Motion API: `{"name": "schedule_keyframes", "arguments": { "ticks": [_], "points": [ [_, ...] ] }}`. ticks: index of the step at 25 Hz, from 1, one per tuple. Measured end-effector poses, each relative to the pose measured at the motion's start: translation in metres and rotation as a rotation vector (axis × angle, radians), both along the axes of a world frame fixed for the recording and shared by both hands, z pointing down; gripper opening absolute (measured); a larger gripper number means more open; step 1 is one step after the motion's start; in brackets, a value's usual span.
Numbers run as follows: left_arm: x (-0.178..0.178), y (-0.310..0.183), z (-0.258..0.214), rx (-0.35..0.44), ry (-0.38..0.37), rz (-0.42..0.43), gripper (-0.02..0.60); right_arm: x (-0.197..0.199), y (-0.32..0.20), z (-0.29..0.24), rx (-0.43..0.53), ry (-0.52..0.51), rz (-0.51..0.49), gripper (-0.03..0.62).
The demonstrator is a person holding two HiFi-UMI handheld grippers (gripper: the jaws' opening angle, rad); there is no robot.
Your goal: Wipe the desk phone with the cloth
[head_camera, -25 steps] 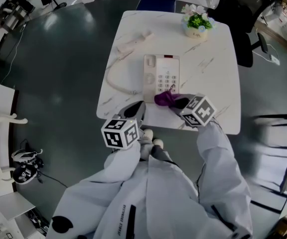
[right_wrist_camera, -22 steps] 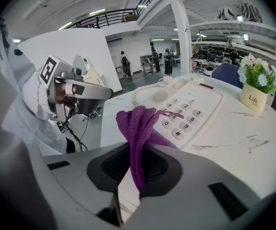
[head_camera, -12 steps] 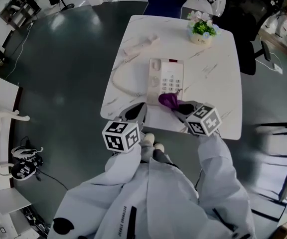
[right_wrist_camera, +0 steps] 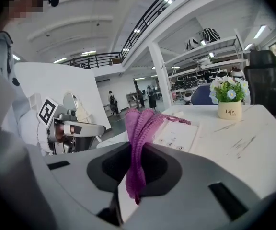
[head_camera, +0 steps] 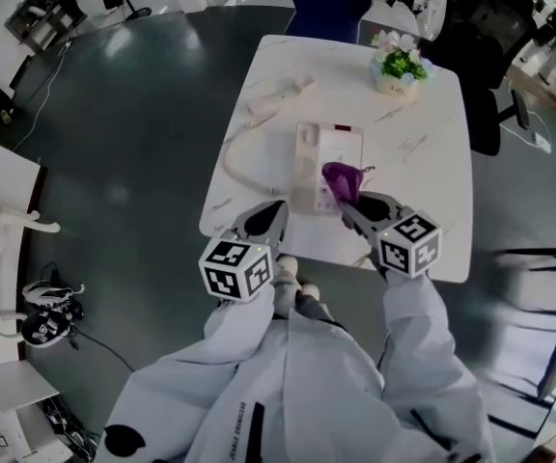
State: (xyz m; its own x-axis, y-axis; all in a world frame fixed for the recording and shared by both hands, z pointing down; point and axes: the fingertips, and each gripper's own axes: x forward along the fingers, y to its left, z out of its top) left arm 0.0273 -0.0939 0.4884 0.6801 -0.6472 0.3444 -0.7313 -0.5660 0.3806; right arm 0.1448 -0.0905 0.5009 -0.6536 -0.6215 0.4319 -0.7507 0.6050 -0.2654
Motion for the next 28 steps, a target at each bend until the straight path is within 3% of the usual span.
{"name": "schedule_keyframes", "arguments": {
  "ticks": [18, 28],
  "points": [
    [0.001, -0.076, 0.007, -0.019, 0.010, 0.082, -0.002, 0.015, -0.082, -0.032, 0.105, -0.034, 0.185, 0.038],
    [0.009, -0.110, 0.012, -0.036, 0.017, 0.141, -0.003, 0.024, -0.123, -0.042, 0.149, 0.051, 0.251, 0.038]
  ]
}}
